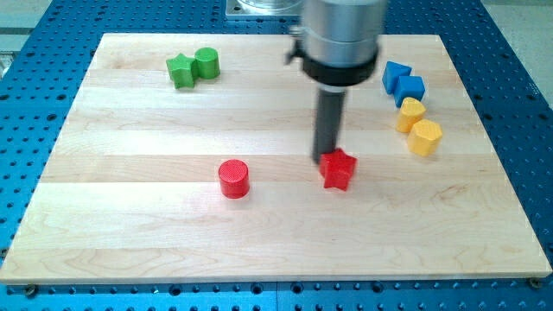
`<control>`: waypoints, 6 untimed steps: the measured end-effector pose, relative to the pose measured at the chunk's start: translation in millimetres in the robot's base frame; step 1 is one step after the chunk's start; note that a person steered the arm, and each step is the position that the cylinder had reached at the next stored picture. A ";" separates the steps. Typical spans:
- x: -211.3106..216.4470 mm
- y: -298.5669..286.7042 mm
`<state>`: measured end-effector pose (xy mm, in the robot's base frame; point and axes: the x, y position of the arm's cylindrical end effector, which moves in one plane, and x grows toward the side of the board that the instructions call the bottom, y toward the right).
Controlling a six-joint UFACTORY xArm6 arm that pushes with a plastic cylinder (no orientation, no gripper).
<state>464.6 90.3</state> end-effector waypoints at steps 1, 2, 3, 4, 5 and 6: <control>-2.0 8.2; -8.6 -65.1; 32.3 -62.1; 41.0 -28.6; 45.7 29.5; 45.7 69.6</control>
<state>510.4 159.9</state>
